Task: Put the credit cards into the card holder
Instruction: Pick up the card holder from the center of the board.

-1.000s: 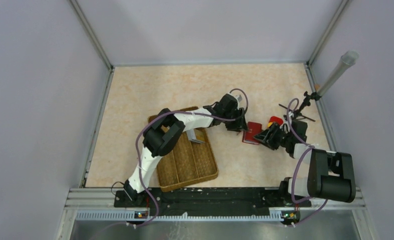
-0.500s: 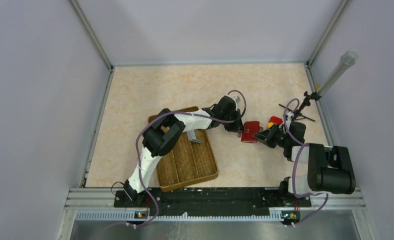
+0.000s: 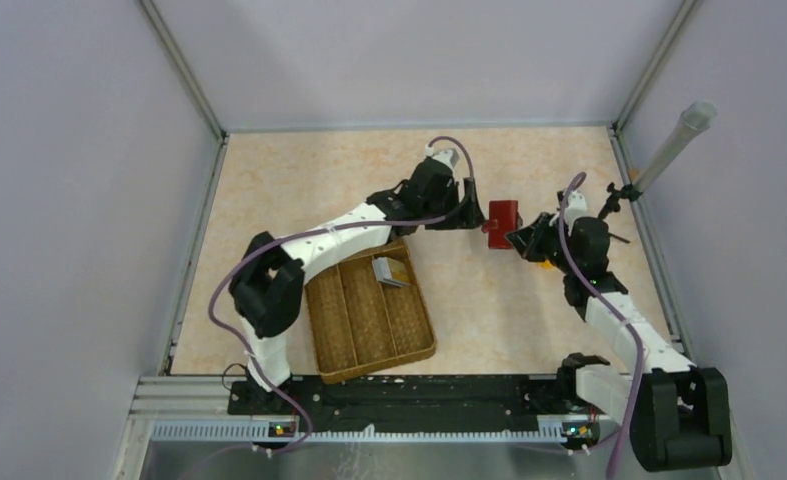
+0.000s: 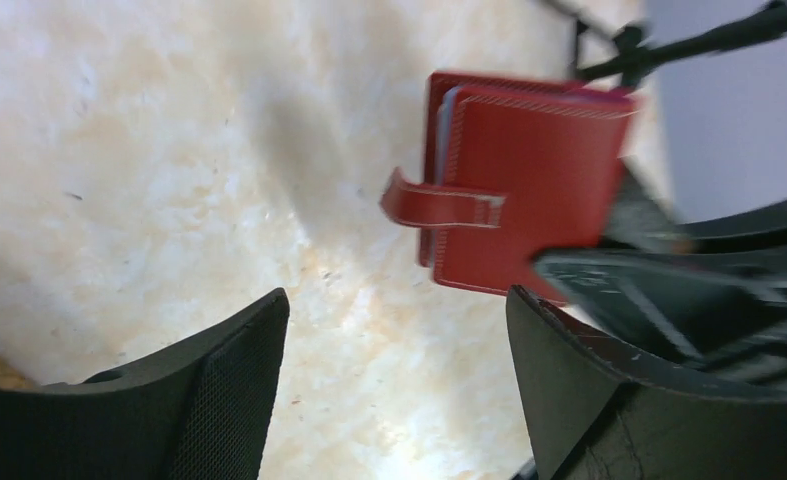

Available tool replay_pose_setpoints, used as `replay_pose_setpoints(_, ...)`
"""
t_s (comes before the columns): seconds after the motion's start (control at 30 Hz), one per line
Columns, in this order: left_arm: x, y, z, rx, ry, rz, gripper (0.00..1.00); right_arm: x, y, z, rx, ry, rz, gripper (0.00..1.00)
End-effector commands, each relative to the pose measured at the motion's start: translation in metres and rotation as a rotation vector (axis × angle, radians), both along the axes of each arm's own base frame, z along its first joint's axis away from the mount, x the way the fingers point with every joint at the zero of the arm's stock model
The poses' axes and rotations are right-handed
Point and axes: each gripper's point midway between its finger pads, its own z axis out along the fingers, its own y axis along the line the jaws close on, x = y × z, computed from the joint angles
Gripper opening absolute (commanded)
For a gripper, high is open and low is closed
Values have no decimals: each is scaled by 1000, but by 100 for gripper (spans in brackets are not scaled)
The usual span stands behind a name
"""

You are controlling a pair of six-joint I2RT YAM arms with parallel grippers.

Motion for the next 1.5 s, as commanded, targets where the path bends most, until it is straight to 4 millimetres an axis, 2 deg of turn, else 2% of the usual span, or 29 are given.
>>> replay_pose_setpoints(0.0, -1, 8, 86, -174, -124, 57, 82, 2, -8, 17, -178, -85, -39, 0)
replay_pose_setpoints(0.03, -4, 3, 103, -244, -134, 47, 82, 1, -4, 19, -195, -99, -37, 0)
replay_pose_setpoints(0.07, -7, 0, 112, -291, -130, 41, 83, -1, 0, 22, -216, -113, -34, 0)
replay_pose_setpoints(0.13, -11, -6, 121, -357, -115, 29, 83, -5, 11, 26, -249, -143, -20, 0)
replay_pose_setpoints(0.17, -12, -9, 119, -366, -100, 27, 84, -7, 15, 29, -259, -157, -17, 0)
replay_pose_setpoints(0.3, -17, -22, 93, -370, 6, 0, 85, -10, 28, 36, -283, -196, -3, 0)
replay_pose_setpoints(0.4, -19, -33, 83, -407, 53, -22, 86, -12, 36, 36, -314, -209, 4, 0)
replay_pose_setpoints(0.73, -15, -30, 38, -327, 109, 18, 87, -17, 58, 34, -395, -236, 49, 0)
replay_pose_setpoints(0.9, -7, -24, 28, -300, 97, 60, 85, -21, 66, 31, -446, -246, 68, 0)
replay_pose_setpoints(1.0, -4, -22, 23, -284, 93, 74, 78, -23, 68, 33, -464, -257, 68, 0)
replay_pose_setpoints(1.17, -5, -22, 18, -276, 100, 76, 58, -24, 71, 33, -492, -267, 72, 0)
replay_pose_setpoints(1.3, -9, -26, 15, -295, 124, 54, 50, -25, 75, 28, -530, -258, 77, 0)
replay_pose_setpoints(1.37, -13, -27, 14, -308, 138, 40, 40, -25, 77, 27, -549, -256, 85, 0)
replay_pose_setpoints(1.47, -16, -25, 14, -320, 126, 35, 20, -26, 80, 30, -541, -253, 88, 2)
